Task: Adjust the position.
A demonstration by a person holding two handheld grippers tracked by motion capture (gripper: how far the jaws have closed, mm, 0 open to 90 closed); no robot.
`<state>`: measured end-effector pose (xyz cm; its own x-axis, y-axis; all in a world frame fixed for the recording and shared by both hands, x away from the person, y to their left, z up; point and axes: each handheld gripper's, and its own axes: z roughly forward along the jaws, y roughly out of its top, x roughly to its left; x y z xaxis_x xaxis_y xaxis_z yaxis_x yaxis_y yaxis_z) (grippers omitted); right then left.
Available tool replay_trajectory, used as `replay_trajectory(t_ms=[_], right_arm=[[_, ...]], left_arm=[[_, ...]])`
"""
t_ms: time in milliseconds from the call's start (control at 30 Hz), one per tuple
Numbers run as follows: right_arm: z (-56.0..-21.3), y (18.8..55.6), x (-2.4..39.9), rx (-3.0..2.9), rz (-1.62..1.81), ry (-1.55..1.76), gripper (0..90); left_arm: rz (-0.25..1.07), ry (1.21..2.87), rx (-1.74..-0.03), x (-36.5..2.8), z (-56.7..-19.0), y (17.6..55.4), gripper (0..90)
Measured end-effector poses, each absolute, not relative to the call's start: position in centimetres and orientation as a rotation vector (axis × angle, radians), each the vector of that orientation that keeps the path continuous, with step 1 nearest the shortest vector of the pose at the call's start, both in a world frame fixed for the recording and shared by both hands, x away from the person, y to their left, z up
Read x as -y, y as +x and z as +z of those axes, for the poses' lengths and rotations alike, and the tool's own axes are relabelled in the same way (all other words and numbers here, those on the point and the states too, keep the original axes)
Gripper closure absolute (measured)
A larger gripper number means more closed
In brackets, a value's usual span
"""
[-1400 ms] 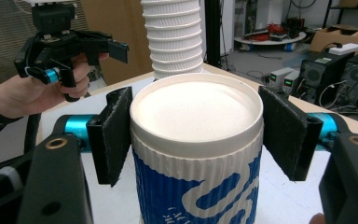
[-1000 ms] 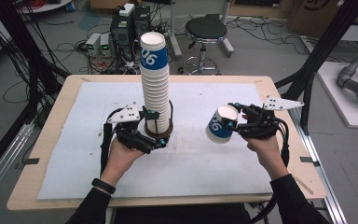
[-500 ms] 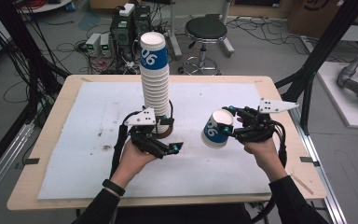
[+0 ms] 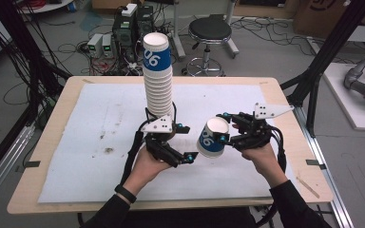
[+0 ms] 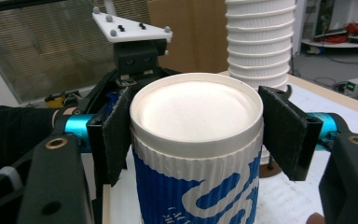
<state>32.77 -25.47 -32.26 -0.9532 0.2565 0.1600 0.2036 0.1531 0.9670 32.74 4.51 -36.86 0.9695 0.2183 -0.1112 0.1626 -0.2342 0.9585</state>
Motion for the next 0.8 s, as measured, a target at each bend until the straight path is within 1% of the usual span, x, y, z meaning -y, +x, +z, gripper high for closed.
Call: replay_trajectory(t_ms=[400, 800], right_arm=[[-32.6, 32.5, 23.9, -2.407, 1.957, 0.428, 30.4], [-32.8, 32.4, 23.3, -2.424, 1.97, 0.416, 30.4]], left_arm=[[-0.005, 1.819, -0.244, -2.4, -37.8, 32.5, 5.9], [-0.018, 1.825, -0.246, -1.9, -38.1, 32.7, 5.9]])
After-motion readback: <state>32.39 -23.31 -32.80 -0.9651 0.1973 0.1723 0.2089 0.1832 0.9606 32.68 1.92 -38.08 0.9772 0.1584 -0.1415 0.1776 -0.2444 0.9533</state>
